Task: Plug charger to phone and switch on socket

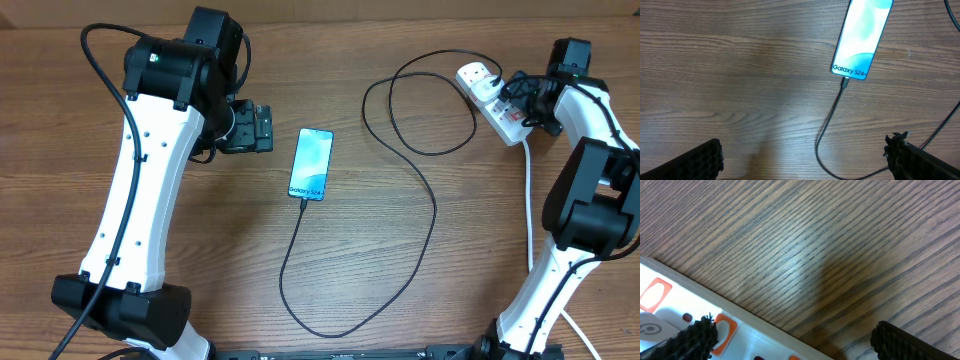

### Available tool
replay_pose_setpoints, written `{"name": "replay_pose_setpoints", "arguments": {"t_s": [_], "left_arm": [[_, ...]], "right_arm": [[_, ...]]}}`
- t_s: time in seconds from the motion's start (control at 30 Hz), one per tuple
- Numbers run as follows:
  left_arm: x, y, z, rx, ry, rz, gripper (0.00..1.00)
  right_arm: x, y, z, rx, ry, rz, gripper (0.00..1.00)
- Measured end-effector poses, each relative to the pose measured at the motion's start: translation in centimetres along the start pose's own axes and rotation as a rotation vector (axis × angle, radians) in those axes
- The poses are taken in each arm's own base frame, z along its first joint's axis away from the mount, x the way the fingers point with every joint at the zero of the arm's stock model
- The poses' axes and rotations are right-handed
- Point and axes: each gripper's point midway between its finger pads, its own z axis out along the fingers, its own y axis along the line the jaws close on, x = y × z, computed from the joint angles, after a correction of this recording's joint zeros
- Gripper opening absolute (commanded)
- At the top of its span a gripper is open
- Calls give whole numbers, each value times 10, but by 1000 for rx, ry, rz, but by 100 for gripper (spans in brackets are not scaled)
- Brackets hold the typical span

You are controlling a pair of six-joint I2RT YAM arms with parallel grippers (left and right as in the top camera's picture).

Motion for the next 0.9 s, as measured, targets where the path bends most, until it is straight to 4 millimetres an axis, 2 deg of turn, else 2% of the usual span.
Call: {"name": "replay_pose_setpoints", "arguments": {"t_s": [0.9], "left_arm": [[0,0,0,0,0,0,100]], "right_arm": [[2,3,-1,0,7,-21,98]]}}
